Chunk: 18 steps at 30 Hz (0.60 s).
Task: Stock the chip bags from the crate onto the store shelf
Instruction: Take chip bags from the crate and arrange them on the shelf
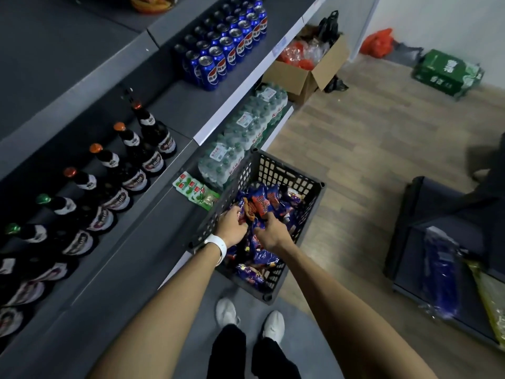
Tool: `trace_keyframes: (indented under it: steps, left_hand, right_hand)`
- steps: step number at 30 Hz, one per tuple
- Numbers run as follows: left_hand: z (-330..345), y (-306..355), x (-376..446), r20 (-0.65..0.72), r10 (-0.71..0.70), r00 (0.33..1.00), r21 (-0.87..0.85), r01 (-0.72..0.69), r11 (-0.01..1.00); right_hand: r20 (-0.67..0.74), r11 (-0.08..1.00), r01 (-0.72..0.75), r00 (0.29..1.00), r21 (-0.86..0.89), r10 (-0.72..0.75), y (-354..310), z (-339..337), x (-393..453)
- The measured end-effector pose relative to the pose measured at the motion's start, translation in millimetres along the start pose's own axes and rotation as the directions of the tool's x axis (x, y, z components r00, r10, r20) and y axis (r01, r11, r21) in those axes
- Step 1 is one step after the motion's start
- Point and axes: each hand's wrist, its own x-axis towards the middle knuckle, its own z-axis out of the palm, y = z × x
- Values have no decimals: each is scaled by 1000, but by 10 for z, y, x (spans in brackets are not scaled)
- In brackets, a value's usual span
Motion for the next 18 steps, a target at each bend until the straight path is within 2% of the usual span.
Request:
trace_keyframes:
  steps: [13, 18]
  left_hand:
    - [206, -698, 1139, 111, -45, 993, 63, 38, 997]
    - [404, -943, 1514, 147, 10, 989, 221, -43, 974]
  right_hand:
    - [26, 993, -88, 996, -85, 90, 27, 569, 1059]
    - [20, 991, -110, 994, -74, 112, 117, 894, 1423]
